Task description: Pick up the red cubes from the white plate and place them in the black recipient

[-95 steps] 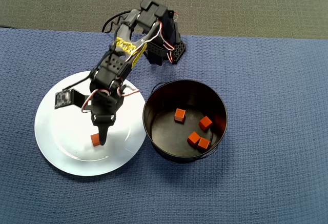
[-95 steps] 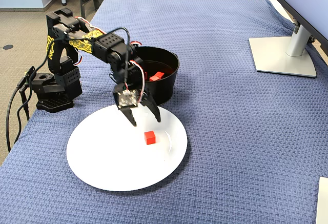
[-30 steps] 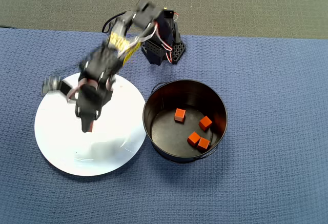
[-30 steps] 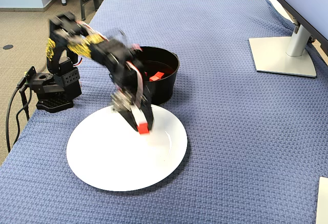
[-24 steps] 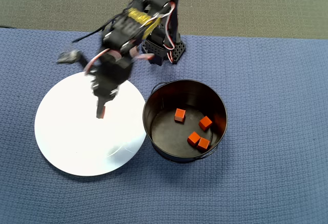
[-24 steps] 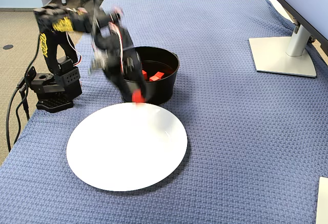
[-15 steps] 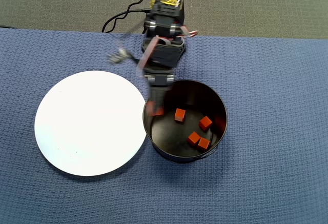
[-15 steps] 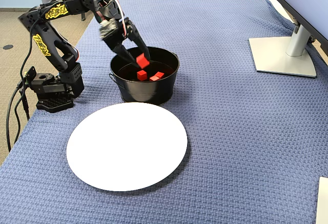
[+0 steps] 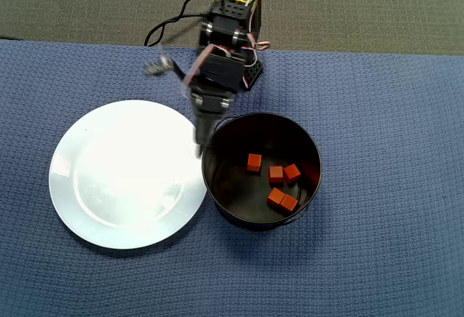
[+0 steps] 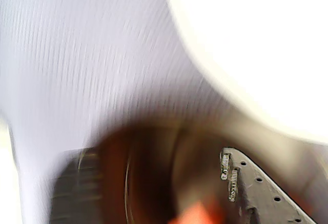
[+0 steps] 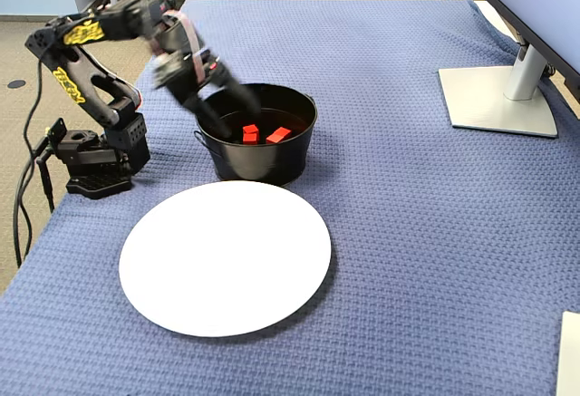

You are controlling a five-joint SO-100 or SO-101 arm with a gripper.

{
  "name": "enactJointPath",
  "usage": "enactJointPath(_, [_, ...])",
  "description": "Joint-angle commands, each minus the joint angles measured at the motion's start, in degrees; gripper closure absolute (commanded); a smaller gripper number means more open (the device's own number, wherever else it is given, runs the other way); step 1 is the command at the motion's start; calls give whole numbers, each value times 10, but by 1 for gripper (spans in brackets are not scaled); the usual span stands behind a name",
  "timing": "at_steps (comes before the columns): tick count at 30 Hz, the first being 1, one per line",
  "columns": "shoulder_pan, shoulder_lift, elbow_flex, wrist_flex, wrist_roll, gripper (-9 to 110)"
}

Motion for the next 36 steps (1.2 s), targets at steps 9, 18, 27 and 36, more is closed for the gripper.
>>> enactJointPath(9, [155, 158, 214, -107, 30, 101])
enactJointPath(18, [67, 243, 376, -142, 22, 102])
enactJointPath(27, [-65, 306, 424, -60, 79, 102])
enactJointPath(36, [-83, 356, 451, -25, 85, 102])
